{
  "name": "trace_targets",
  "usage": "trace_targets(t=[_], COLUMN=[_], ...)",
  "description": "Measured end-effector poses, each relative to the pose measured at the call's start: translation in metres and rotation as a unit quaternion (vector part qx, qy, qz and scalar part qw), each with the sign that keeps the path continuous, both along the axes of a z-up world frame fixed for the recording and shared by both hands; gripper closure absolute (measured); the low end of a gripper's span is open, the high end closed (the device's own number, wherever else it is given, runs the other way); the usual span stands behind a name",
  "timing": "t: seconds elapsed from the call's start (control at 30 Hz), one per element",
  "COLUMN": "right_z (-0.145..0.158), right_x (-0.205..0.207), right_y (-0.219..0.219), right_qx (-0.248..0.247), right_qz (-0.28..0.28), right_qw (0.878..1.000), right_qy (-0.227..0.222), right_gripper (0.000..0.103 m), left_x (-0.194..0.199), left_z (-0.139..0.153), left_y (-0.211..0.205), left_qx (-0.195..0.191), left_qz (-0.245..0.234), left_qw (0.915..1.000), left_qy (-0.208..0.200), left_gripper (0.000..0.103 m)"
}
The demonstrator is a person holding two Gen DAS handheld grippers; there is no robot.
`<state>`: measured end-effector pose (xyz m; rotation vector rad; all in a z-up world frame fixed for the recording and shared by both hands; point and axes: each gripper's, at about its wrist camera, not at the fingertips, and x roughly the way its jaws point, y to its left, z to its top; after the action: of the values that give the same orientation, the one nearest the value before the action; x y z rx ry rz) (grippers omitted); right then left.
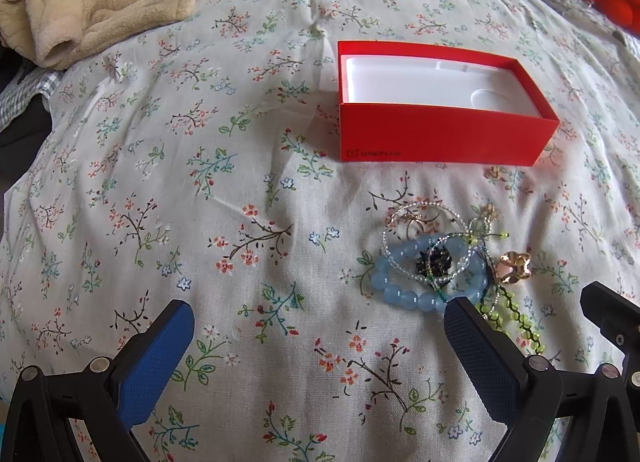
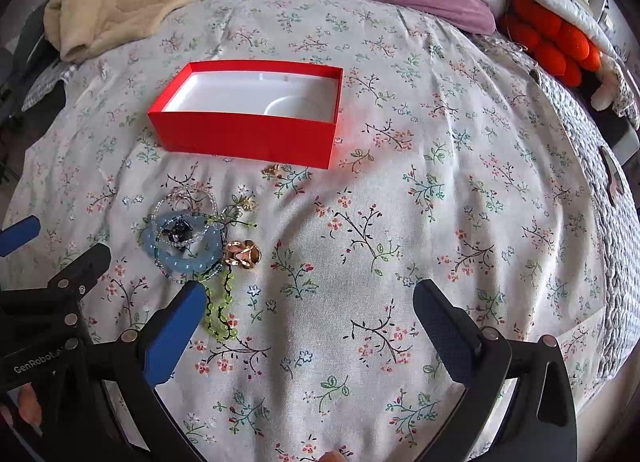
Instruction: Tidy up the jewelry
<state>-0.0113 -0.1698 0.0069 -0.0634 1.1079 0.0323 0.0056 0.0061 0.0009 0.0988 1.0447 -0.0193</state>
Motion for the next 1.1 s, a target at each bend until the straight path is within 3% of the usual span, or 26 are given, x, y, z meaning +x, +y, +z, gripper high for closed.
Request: trace_targets(t=[0.6, 1.1], right_z=[0.006, 0.009], right_x=[0.001, 0.01], right_y=[0.0, -0.003], right_qx=[0.002, 0.022], right_qz=[-0.001, 0.004], right_qw=[1.0, 1.0], right_qy=[-0.015, 0.018], right_gripper=[0.0, 0.0], left_x=[0.0, 0.005], left_z=[0.004, 0.005], left_y=[-0.001, 0.001], left_qx=[0.0, -0.027], left_qz=[-0.004, -0.011], left_qw=[1.0, 0.9995], left_qy=[-0.006, 0.011], left_gripper=[0.0, 0.0])
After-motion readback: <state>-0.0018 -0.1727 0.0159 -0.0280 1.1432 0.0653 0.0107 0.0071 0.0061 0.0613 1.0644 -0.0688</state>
